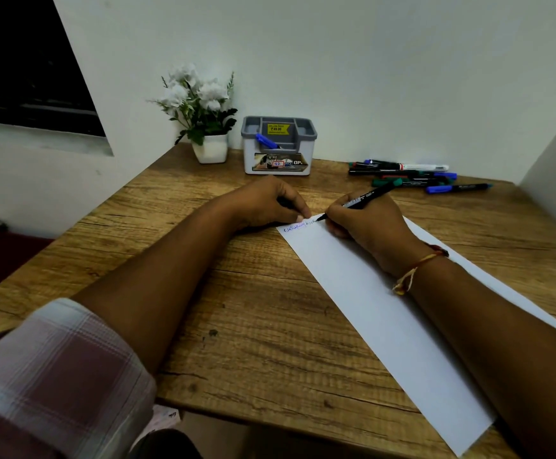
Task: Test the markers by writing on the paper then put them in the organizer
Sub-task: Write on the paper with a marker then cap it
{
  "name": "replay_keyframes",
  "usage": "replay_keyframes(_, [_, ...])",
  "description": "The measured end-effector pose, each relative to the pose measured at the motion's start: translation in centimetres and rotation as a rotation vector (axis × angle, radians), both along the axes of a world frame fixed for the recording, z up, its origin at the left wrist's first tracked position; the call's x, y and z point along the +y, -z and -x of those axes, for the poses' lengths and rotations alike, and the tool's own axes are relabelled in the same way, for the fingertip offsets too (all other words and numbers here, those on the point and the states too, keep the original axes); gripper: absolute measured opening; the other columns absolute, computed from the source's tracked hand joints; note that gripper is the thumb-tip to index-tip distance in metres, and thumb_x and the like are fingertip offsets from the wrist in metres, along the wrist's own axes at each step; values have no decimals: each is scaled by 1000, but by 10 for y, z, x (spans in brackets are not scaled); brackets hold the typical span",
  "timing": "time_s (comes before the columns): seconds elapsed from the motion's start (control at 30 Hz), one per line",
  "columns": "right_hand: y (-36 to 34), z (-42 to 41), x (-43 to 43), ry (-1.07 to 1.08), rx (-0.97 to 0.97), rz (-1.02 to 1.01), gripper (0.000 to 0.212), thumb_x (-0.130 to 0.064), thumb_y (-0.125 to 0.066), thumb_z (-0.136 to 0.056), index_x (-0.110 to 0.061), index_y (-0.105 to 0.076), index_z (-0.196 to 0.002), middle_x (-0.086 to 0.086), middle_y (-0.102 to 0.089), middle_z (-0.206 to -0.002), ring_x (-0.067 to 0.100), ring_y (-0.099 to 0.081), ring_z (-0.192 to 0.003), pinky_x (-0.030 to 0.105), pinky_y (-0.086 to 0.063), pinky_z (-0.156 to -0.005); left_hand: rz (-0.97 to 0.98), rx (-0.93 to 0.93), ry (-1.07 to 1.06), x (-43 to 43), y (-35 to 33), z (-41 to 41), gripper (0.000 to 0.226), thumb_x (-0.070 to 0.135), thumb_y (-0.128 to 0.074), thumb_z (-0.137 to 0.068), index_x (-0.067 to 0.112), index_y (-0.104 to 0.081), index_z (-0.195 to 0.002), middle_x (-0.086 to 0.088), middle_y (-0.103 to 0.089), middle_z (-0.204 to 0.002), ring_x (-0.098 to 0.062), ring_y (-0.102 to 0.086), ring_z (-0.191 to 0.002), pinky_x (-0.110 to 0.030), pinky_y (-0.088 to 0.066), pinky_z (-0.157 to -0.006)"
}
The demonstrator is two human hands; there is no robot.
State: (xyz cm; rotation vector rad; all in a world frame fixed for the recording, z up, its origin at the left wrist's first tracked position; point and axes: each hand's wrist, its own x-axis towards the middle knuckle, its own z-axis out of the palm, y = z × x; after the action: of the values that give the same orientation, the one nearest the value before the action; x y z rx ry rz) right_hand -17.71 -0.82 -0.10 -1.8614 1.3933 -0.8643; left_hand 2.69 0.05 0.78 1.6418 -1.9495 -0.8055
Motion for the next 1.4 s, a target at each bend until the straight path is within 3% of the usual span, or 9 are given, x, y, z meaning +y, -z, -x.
replay_keyframes(0.2, [1, 0, 0, -10, -26, 9, 19, -13, -62, -82, 1, -73, -75, 11, -70, -64, 8, -57, -56, 30, -49, -62, 8, -6, 4, 0, 0, 0, 20, 17, -71, -89, 27, -77, -106, 21, -69, -98, 3, -60, -91, -10, -39, -71])
replay_keyframes(0.33, [1, 0, -1, -1, -25, -4, 21, -14, -61, -80, 3, -71, -72, 7, -68, -61, 8, -56, -55, 27, -47, -60, 0, 3, 0, 0, 0, 0, 20, 17, -71, -89, 27, -77, -106, 20, -69, -99, 3, -60, -92, -9, -39, -70])
replay_keyframes(0.47, [3, 1, -3, 10, -55, -11, 22, -16, -62, -79, 2, -71, -70, 16, -72, -69, 10, -58, -56, 33, -50, -65, -2, 3, -3, 0, 1, 0, 21, 16, -71, -89, 28, -76, -106, 19, -69, -102, 2, -60, -94, -10, -40, -71])
replay_keyframes(0.73, [3, 0, -2, 27, -24, -2, 22, -17, -61, -81, 1, -71, -73, 5, -68, -60, 4, -54, -51, 24, -46, -57, 7, 17, 8, -1, 2, -1, 19, 17, -72, -89, 28, -77, -104, 20, -70, -101, 1, -61, -97, -13, -42, -78])
replay_keyframes(1.0, [3, 2, -1, 34, -37, -5, 21, -17, -62, -79, -1, -71, -69, 3, -67, -58, 5, -55, -53, 27, -46, -59, 7, 9, 8, -1, 2, -1, 19, 18, -72, -89, 30, -77, -103, 21, -69, -99, 3, -60, -93, -11, -40, -73])
replay_keyframes(1.17, [3, 1, -2, 40, -23, -17, 20, -18, -61, -79, -7, -70, -65, 1, -65, -55, 3, -53, -50, 24, -43, -57, 8, 20, 11, -1, 2, -2, 19, 17, -73, -88, 31, -77, -101, 20, -70, -99, 1, -61, -95, -14, -42, -76])
replay_keyframes(1.4, [5, 2, -3, 61, -16, 12, 24, -21, -61, -79, -3, -72, -67, 6, -71, -62, 5, -58, -56, 28, -48, -62, -5, 19, 6, -1, 1, -1, 19, 17, -72, -89, 30, -77, -102, 18, -70, -102, -2, -61, -97, -17, -43, -78])
